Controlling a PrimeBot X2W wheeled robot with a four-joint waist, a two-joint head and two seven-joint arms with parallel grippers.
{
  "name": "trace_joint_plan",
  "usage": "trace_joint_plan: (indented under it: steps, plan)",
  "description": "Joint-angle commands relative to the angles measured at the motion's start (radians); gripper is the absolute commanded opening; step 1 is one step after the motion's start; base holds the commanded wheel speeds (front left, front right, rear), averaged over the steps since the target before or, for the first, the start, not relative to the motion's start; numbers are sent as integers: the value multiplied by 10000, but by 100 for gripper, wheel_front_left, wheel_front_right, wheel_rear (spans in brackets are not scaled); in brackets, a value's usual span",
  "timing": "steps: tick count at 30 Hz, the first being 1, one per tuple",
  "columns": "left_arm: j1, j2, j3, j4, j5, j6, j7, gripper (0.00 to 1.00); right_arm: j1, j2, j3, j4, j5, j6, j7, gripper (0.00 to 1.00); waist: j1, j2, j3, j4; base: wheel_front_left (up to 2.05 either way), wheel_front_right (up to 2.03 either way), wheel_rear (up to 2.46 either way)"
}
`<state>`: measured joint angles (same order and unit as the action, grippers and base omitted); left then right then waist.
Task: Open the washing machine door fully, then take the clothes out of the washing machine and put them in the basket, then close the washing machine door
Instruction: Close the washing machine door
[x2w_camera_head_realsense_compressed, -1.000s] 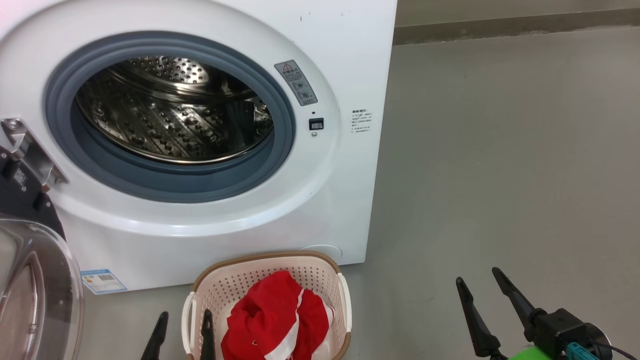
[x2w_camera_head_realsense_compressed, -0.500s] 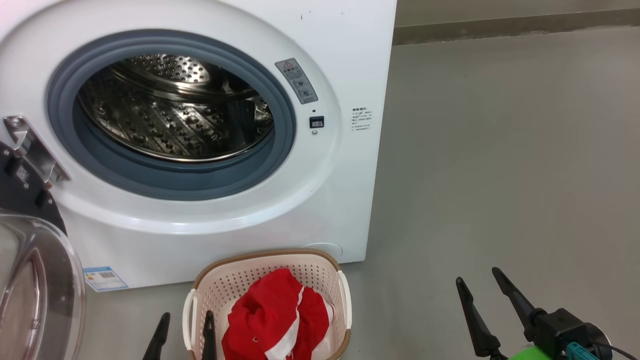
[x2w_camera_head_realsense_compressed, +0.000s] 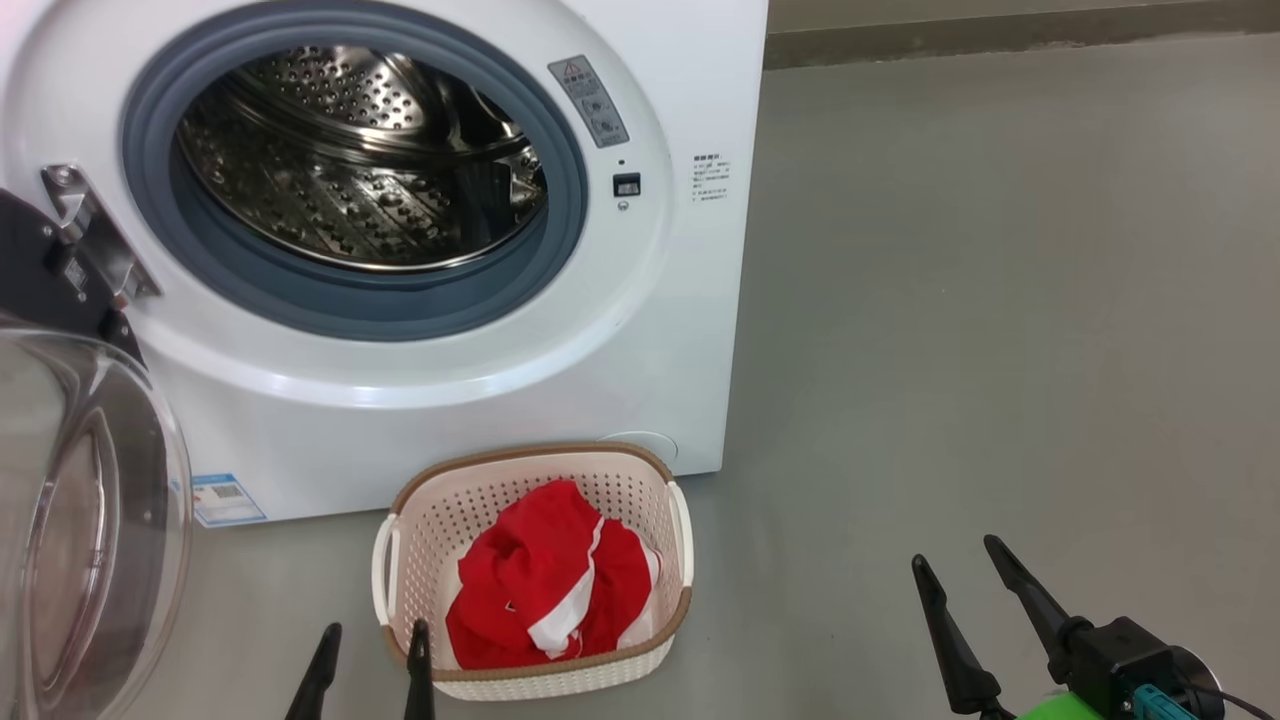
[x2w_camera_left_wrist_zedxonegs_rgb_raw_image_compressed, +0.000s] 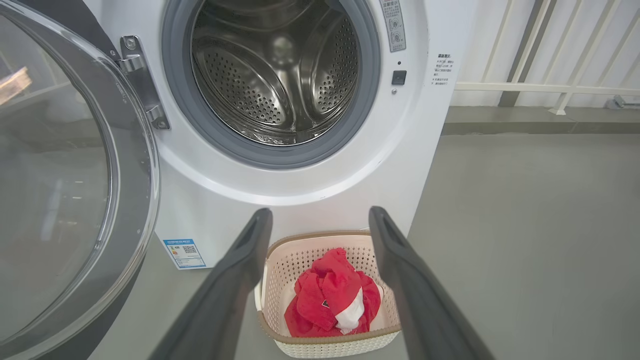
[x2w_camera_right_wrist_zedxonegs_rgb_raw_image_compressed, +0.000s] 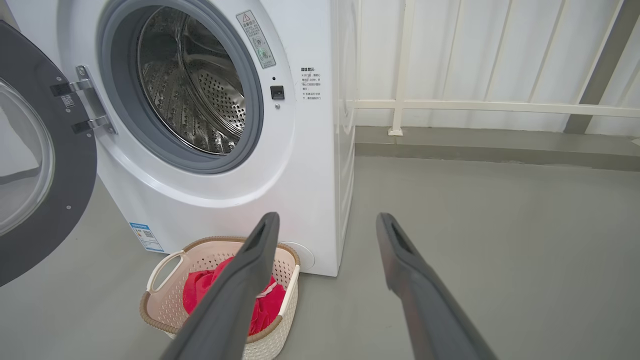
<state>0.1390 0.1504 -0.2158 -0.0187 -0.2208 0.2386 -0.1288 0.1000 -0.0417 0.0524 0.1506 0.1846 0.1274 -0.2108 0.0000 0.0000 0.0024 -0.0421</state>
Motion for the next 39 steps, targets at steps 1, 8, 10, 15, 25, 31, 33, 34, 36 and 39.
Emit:
trace_joint_plan:
  steps: [1, 8, 10, 15, 25, 31, 33, 34, 36, 39]
  plan:
    - [-404, 138, 317, -250, -63, 43, -146, 100, -224, -85, 252, -206, 86, 33, -48, 100, 0, 0, -1, -9, -59, 59, 0]
    - [-391, 195, 326, -241, -71, 114, -148, 100, -232, -85, 202, -188, 86, 33, -64, 100, 0, 0, 5, -29, -14, 14, 0]
    - [-386, 193, 313, -271, -57, 152, -147, 100, -232, -85, 176, -197, 74, 33, -73, 100, 0, 0, 5, -26, 0, 0, 0]
    - [-365, 204, 318, -296, -114, 208, -109, 100, -239, -85, 137, -199, 45, 33, -72, 100, 0, 0, 8, -9, 0, 0, 0]
    - [-412, 211, 251, -151, -183, 277, -192, 100, -196, -85, 95, -309, -28, 33, 13, 100, 0, 0, 0, 208, 0, 0, 0]
    - [-473, 223, 318, -109, -219, 377, -243, 100, -172, -85, 134, -500, -84, 33, 80, 100, 0, 0, -33, 682, 0, 0, 0]
    - [-470, 238, 346, -136, -223, 415, -268, 100, -175, -85, 154, -569, -90, 33, 95, 100, 0, 0, -56, 902, 0, 0, 0]
    - [-464, 252, 367, -161, -217, 444, -278, 100, -184, -85, 161, -602, -86, 33, 100, 100, 0, 0, -60, 1024, 0, 0, 0]
    - [-445, 267, 413, -215, -237, 489, -297, 100, -197, -85, 191, -655, -102, 33, 119, 100, 0, 0, -84, 1281, 0, 0, 0]
    - [-402, 297, 507, -284, -259, 584, -316, 100, -190, -85, 218, -730, -108, 33, 159, 100, 0, 0, -106, 1697, 0, 0, 0]
